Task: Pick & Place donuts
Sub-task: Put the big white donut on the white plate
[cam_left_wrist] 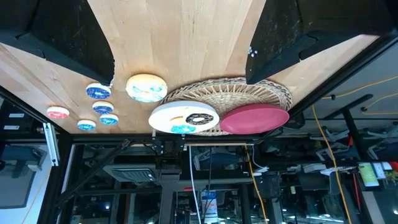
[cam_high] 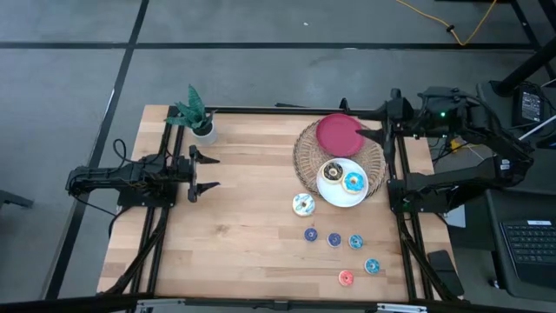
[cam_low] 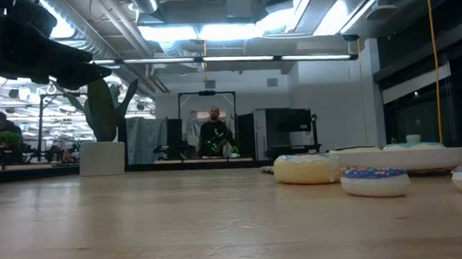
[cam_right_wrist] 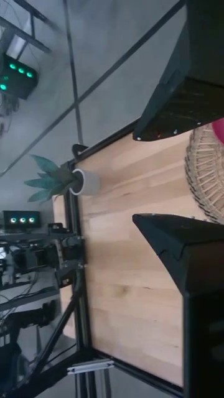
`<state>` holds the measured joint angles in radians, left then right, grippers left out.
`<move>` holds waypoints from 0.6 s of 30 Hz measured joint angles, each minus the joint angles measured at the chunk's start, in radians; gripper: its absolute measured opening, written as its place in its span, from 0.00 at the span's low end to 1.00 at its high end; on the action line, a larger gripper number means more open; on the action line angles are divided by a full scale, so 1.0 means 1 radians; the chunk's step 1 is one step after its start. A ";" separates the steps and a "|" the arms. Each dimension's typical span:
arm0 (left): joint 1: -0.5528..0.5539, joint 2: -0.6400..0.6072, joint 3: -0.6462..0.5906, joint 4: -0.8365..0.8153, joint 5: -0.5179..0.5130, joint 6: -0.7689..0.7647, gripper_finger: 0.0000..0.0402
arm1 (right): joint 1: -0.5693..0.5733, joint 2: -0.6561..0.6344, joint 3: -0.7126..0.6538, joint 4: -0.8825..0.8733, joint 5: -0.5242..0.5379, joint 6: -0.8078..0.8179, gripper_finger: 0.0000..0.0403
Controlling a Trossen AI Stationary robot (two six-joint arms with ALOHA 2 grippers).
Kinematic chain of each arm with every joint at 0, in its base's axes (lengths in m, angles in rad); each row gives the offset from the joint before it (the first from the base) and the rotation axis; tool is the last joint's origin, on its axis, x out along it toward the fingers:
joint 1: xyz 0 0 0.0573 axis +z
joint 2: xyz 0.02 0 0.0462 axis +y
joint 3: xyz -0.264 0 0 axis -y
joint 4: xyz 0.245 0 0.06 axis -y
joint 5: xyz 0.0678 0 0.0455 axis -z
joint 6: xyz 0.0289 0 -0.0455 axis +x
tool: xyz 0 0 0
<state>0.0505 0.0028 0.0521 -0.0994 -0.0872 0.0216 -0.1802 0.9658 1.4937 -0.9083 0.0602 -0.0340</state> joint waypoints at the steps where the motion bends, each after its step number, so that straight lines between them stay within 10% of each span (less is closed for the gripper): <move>1: 0.000 0.000 0.000 0.000 0.000 0.000 0.88 | 0.000 0.001 0.000 0.006 0.000 0.001 0.50; 18: 0.000 0.000 0.000 0.000 0.000 0.000 0.88 | 0.003 0.141 -0.006 0.026 -0.043 0.147 0.50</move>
<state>0.0505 0.0025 0.0521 -0.0994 -0.0872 0.0216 -0.1769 1.1070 1.4878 -0.8826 0.0176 0.1132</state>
